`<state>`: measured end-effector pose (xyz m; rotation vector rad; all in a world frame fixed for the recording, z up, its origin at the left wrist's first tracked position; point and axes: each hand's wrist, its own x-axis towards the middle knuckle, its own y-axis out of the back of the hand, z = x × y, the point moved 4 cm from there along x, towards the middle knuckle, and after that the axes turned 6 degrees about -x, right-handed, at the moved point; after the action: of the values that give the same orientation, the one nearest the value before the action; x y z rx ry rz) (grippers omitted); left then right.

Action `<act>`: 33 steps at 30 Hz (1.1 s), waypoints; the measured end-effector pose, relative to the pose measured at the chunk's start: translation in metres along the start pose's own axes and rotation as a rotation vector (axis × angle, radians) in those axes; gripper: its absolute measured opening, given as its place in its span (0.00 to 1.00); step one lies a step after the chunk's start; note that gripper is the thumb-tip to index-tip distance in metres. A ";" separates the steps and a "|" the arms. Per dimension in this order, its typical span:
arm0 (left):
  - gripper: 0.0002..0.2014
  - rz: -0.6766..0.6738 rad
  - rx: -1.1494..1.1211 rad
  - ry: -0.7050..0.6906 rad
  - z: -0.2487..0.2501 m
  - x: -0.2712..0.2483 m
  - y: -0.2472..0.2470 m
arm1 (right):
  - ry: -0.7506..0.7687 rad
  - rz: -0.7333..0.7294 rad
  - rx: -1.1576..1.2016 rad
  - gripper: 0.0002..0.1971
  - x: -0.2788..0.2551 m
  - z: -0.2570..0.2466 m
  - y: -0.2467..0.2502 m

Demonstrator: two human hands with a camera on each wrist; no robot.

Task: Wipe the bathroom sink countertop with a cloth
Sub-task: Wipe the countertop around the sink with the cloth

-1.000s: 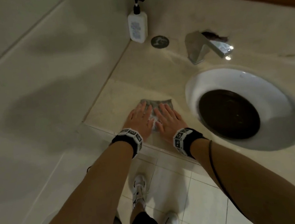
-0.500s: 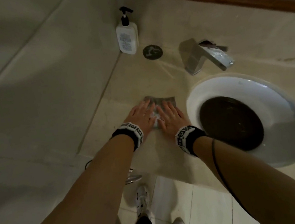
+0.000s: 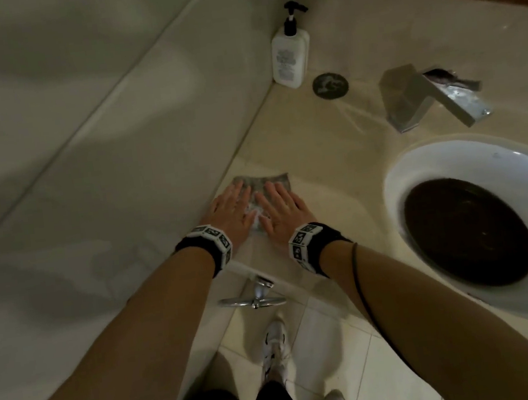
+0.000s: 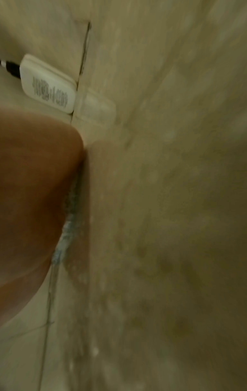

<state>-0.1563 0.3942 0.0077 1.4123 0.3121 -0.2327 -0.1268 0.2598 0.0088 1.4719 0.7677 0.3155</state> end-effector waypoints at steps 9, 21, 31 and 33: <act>0.30 0.016 -0.051 0.161 -0.025 -0.059 -0.018 | 0.137 -0.003 -0.050 0.29 -0.009 -0.051 -0.005; 0.30 0.004 -0.133 0.188 0.004 -0.093 -0.038 | 0.158 -0.027 -0.099 0.31 -0.056 -0.048 -0.014; 0.30 -0.002 -0.067 0.011 0.095 -0.094 -0.049 | 0.004 -0.013 -0.043 0.30 -0.132 0.018 -0.034; 0.30 0.001 -0.058 -0.019 0.113 -0.093 -0.051 | -0.030 -0.003 -0.020 0.30 -0.148 0.029 -0.037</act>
<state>-0.2522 0.2730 0.0075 1.3526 0.3001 -0.2341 -0.2263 0.1407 0.0113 1.4534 0.7411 0.2970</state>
